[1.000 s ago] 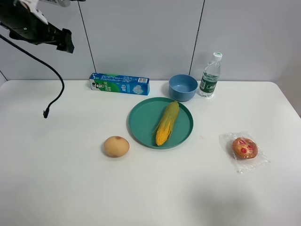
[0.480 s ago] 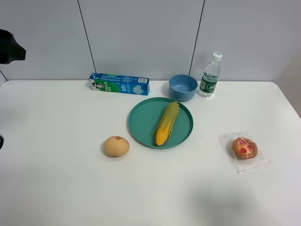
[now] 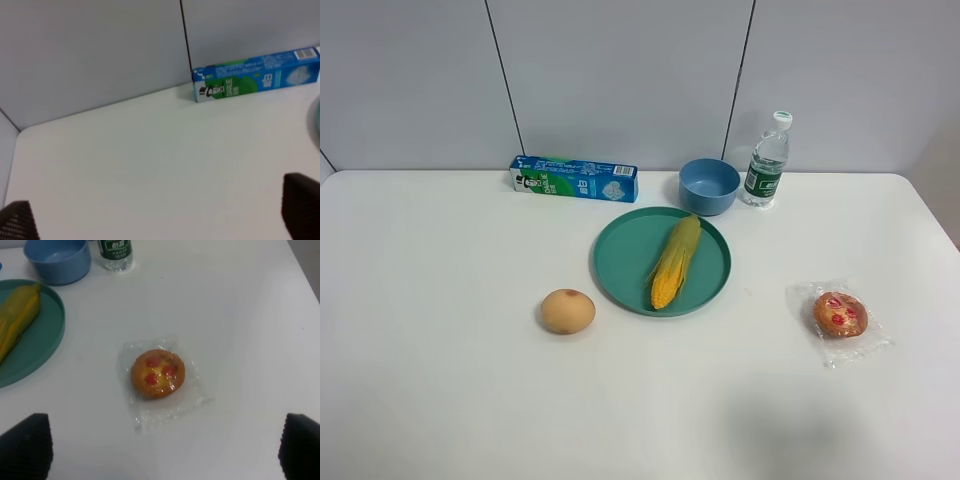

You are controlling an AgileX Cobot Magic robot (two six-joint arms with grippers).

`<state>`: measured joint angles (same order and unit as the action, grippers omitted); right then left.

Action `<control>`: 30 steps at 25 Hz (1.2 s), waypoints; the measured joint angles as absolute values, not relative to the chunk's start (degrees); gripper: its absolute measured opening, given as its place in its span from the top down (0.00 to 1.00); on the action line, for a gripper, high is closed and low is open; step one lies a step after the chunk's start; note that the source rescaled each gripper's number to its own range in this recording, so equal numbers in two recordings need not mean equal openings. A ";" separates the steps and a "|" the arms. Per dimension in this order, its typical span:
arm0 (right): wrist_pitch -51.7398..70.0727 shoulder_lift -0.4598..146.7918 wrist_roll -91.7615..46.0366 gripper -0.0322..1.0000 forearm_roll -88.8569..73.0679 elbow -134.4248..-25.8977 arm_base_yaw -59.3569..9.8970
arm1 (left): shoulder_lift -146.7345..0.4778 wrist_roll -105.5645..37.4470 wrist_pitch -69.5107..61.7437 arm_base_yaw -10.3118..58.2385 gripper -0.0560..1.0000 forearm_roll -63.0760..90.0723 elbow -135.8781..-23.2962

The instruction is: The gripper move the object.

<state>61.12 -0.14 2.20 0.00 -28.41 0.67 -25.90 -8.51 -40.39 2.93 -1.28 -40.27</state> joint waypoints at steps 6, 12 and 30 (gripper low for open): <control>61.12 -0.14 2.20 0.00 0.00 -28.41 0.67 | -8.84 -0.79 -46.21 2.93 0.01 -0.92 -30.14; 61.12 -0.14 2.20 0.00 0.00 -28.41 0.67 | -2.57 2.07 -48.39 2.93 0.00 -0.85 -29.24; 61.12 -0.14 2.20 0.00 0.00 -28.41 0.67 | -2.30 3.59 -60.41 2.93 0.00 -2.51 -31.10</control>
<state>61.12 -0.14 2.20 0.00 -28.41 0.67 -2.30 3.59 -60.41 2.93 -2.51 -31.10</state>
